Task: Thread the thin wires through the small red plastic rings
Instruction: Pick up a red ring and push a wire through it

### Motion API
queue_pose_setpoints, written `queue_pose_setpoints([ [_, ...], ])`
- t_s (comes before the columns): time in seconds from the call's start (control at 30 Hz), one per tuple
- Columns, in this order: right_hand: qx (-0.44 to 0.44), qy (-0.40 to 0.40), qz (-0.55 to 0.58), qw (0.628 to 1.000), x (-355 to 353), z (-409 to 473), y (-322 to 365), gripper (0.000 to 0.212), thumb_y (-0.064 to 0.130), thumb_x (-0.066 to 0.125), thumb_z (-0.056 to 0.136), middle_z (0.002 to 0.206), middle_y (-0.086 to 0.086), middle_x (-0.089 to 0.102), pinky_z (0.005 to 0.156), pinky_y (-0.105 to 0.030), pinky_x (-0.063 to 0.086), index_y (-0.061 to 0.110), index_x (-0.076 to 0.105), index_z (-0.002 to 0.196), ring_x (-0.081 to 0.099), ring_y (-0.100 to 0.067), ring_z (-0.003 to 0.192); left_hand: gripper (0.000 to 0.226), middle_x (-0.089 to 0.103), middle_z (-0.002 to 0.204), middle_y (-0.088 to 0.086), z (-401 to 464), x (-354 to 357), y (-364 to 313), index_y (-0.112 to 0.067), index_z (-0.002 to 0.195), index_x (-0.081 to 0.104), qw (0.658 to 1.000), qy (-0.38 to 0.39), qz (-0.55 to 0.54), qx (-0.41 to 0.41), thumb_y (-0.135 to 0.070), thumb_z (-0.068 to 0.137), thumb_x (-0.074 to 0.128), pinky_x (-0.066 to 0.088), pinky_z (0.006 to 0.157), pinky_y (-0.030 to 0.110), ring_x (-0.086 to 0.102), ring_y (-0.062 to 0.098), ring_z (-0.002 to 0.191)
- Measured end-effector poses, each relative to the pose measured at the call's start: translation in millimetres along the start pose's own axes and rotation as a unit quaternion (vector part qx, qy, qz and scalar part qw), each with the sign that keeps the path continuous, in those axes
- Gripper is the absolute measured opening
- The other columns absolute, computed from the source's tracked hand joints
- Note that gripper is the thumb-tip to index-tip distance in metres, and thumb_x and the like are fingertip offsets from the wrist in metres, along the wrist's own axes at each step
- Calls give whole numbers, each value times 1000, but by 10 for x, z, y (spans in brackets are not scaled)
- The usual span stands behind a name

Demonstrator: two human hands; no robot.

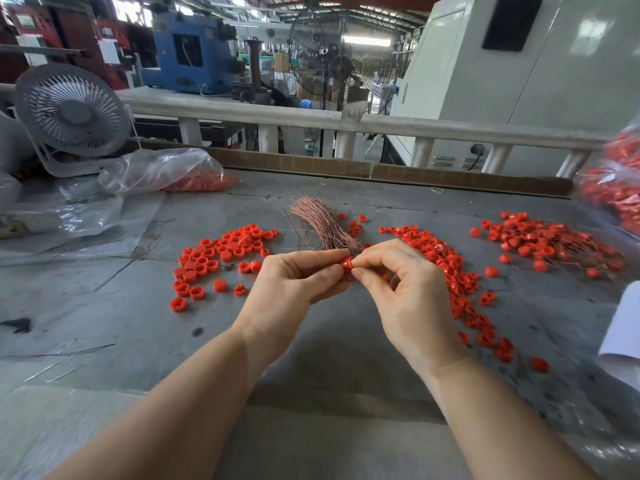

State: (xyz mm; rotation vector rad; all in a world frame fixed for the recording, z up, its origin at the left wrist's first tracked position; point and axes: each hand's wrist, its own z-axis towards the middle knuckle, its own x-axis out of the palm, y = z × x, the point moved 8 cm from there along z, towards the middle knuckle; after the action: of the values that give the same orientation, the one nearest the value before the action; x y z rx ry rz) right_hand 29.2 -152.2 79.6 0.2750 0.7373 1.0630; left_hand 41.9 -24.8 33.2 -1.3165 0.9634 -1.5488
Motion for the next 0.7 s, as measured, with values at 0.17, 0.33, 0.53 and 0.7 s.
queue_pose_setpoints([
  [0.17, 4, 2, -1, 1000, 2, -5, -4, 7, 1, 69, 77, 79, 5, 62, 72, -23, 48, 8, 71, 79, 59, -14, 77, 21, 74, 84, 9, -2, 4, -1, -6, 90, 70, 1000, 0, -4, -7, 7, 81, 56, 55, 70, 18, 70, 16, 79],
  [0.33, 4, 4, -1, 1000, 5, -3, -1, 8, 1, 70, 77, 79, 5, 62, 72, -24, 48, 8, 71, 80, 60, -13, 77, 21, 74, 84, 8, -8, -1, -9, -8, 90, 71, 1000, -1, 11, 1, 6, 82, 57, 55, 69, 18, 71, 16, 80],
  [0.53, 1, 2, 5, 1000, 4, 0, -5, 5, 6, 67, 77, 78, 5, 62, 71, -20, 46, 9, 71, 79, 59, -12, 76, 21, 74, 84, 8, 1, -1, -8, -7, 90, 70, 1000, -6, 16, 6, 7, 82, 57, 55, 72, 19, 70, 16, 80],
  [0.7, 7, -2, 17, 1000, -3, 2, -16, 6, 6, 66, 77, 78, 7, 61, 71, -16, 44, 9, 70, 78, 56, -7, 75, 21, 74, 87, 8, -6, 10, -21, -7, 94, 70, 1000, 4, 23, 12, 6, 81, 57, 54, 71, 17, 70, 15, 83],
])
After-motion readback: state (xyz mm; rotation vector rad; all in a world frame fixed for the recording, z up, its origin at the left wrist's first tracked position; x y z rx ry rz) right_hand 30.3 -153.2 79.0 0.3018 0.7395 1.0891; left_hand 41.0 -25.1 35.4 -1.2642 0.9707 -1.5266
